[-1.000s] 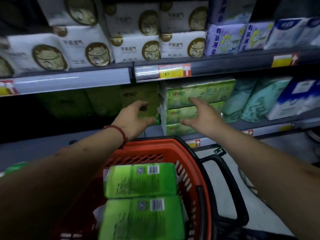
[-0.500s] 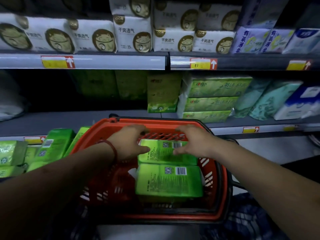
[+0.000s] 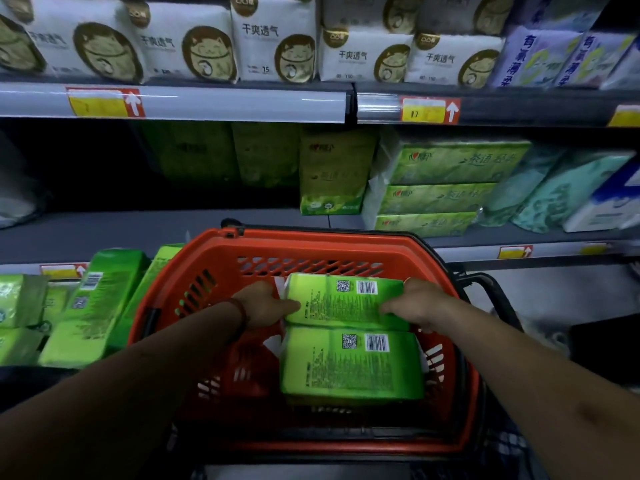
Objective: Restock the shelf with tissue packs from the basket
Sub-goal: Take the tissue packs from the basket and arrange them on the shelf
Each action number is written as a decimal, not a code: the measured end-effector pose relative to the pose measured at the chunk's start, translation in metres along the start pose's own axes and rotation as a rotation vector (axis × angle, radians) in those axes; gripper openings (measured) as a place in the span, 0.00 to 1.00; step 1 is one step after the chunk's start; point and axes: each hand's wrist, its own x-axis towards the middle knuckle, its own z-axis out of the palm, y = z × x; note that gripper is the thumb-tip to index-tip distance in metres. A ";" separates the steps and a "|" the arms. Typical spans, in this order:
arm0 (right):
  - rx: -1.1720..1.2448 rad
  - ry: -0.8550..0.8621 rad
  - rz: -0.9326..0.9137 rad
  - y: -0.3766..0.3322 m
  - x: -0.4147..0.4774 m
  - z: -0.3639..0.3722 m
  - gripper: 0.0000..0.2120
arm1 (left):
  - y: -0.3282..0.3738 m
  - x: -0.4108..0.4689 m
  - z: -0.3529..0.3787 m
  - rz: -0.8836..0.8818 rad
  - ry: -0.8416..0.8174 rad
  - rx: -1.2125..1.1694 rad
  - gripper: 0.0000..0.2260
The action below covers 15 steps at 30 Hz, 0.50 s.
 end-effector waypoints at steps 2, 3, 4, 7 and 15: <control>0.088 -0.001 0.040 -0.001 0.007 0.001 0.27 | -0.005 0.010 0.005 0.010 0.027 -0.081 0.12; 0.140 -0.015 0.058 -0.001 0.010 0.002 0.29 | -0.008 0.014 0.007 0.018 0.042 -0.135 0.10; 0.198 -0.036 0.077 -0.001 0.012 0.002 0.30 | -0.009 0.017 0.009 0.024 0.047 -0.192 0.08; 0.338 -0.095 0.103 -0.001 0.017 0.003 0.32 | -0.009 0.020 0.016 0.048 -0.056 -0.408 0.02; 0.520 -0.115 0.075 -0.004 0.020 0.014 0.38 | 0.007 0.010 0.017 -0.037 -0.128 -0.670 0.08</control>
